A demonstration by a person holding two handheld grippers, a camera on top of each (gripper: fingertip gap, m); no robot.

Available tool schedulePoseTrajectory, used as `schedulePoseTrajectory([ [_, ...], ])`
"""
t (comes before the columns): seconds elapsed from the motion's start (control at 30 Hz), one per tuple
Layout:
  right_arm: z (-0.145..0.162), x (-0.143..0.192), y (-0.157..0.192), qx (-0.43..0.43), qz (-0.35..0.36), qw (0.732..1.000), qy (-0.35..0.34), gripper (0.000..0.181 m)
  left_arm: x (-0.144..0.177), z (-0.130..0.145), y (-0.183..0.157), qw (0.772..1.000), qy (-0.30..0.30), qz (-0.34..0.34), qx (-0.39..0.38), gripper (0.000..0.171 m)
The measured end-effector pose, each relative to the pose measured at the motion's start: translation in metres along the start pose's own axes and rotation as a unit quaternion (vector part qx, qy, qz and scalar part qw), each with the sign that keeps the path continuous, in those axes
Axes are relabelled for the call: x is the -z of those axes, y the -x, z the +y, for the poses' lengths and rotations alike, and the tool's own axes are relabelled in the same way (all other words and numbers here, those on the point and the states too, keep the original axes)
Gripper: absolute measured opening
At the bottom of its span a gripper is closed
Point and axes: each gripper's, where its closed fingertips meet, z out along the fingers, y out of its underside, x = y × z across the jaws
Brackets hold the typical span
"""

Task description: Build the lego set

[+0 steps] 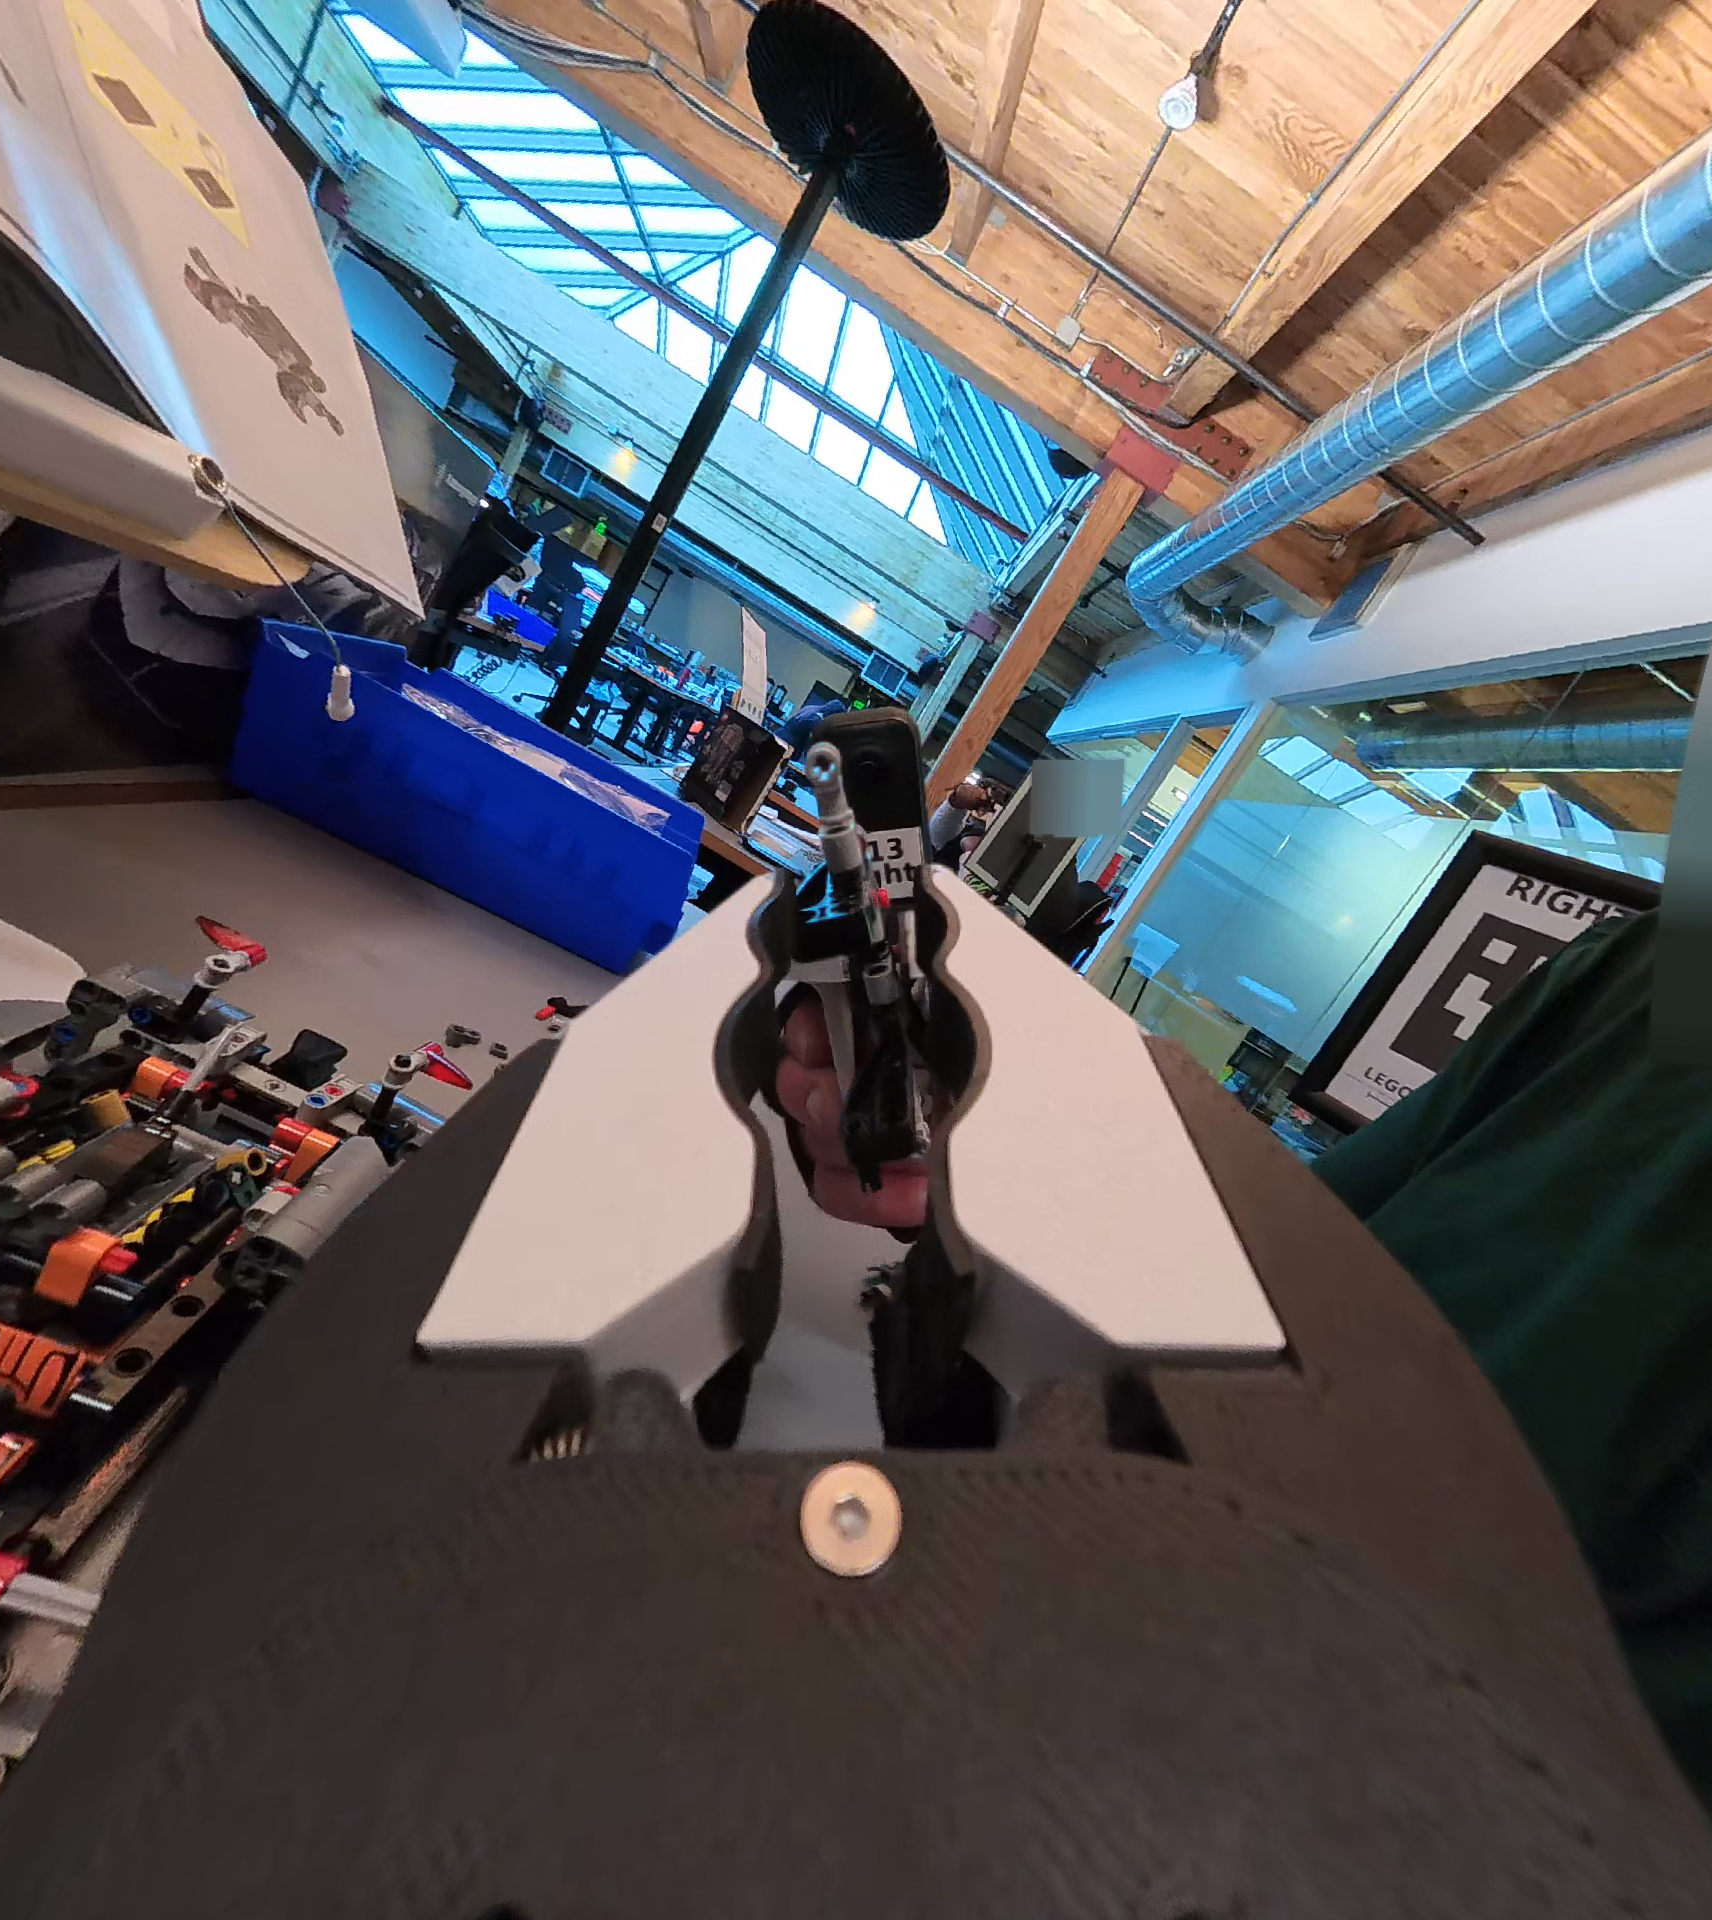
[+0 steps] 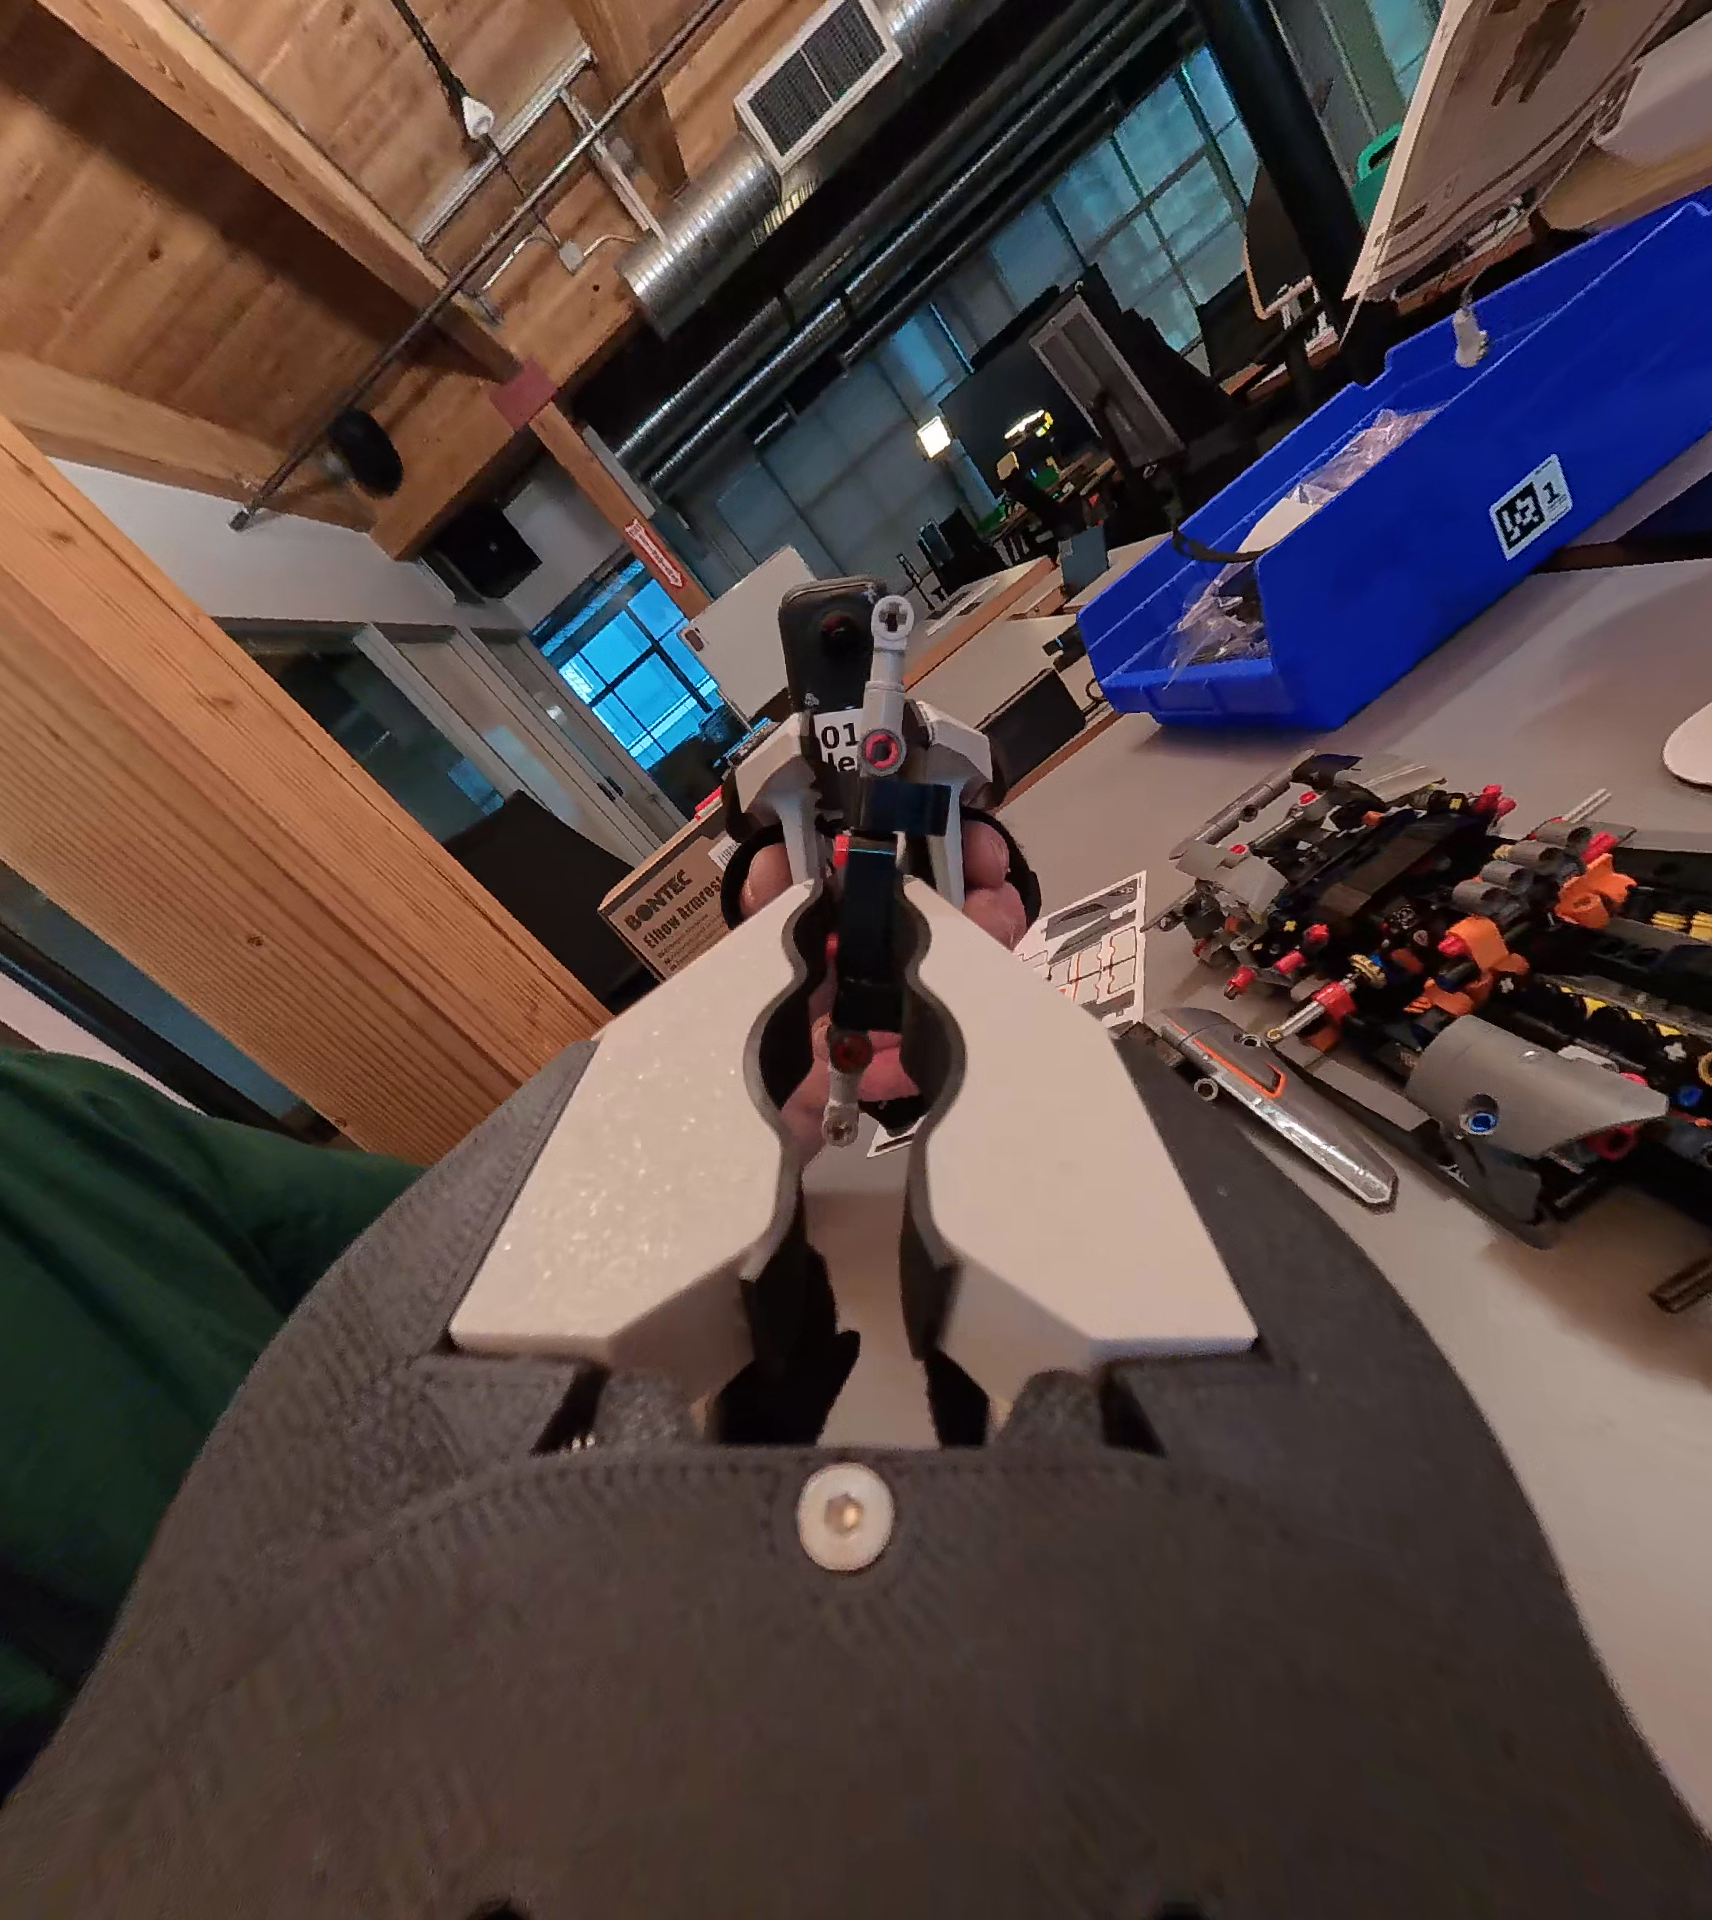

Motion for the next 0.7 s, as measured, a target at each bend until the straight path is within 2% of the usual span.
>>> schedulePoseTrajectory([
  [0.47,-0.015,0.01,-0.01,-0.043,0.005,0.998,-0.04,0.008,0.006,-0.01,0.004,0.998,-0.023,-0.031,-0.041,0.027],
  [0.53,-0.018,0.013,-0.011,-0.054,0.002,0.997,-0.053,0.008,0.006,-0.008,0.006,0.996,-0.007,-0.05,-0.076,0.028],
  [0.6,-0.022,0.016,-0.013,-0.069,0.0,0.996,-0.065,0.008,0.008,-0.004,0.012,0.985,0.018,-0.095,-0.146,0.03],
  [0.7,-0.027,0.02,-0.014,-0.092,-0.012,0.992,-0.082,0.008,0.004,0.008,0.012,0.947,0.08,-0.14,-0.277,0.033],
])
